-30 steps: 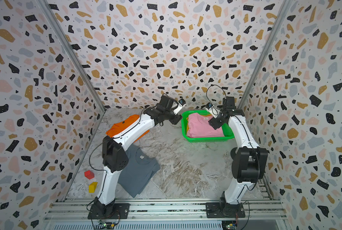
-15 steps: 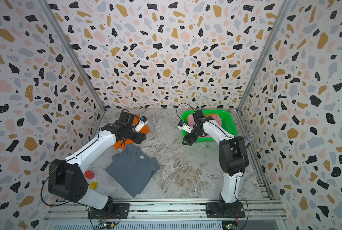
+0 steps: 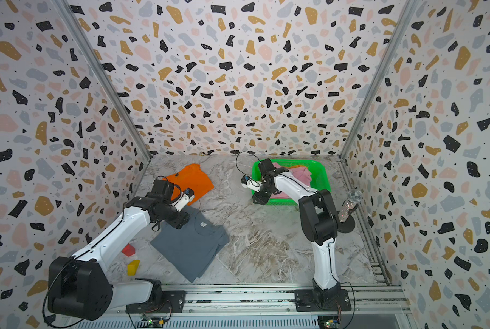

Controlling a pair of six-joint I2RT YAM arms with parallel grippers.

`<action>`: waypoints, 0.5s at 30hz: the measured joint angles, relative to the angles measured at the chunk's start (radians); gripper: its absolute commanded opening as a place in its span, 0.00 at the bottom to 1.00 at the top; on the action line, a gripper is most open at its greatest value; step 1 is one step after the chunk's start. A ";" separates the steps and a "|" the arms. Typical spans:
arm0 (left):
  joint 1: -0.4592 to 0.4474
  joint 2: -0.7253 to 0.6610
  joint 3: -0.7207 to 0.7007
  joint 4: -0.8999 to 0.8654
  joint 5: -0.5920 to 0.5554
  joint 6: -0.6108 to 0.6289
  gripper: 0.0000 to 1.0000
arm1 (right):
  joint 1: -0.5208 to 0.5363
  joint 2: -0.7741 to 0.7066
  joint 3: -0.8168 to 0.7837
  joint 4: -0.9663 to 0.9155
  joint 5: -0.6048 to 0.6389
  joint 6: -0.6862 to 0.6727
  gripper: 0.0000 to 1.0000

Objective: Put the folded t-shirts into the basket
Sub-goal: Move the T-shirt to the center of the board.

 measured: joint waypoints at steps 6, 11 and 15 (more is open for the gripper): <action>0.018 -0.018 -0.045 -0.074 -0.011 0.114 0.69 | 0.075 0.081 0.122 -0.013 0.033 -0.012 0.42; 0.007 -0.047 -0.113 -0.110 0.016 0.212 0.69 | 0.099 0.133 0.218 -0.037 0.029 -0.026 0.61; -0.055 -0.047 -0.156 -0.112 0.021 0.272 0.69 | 0.106 0.116 0.231 -0.063 0.022 -0.042 0.77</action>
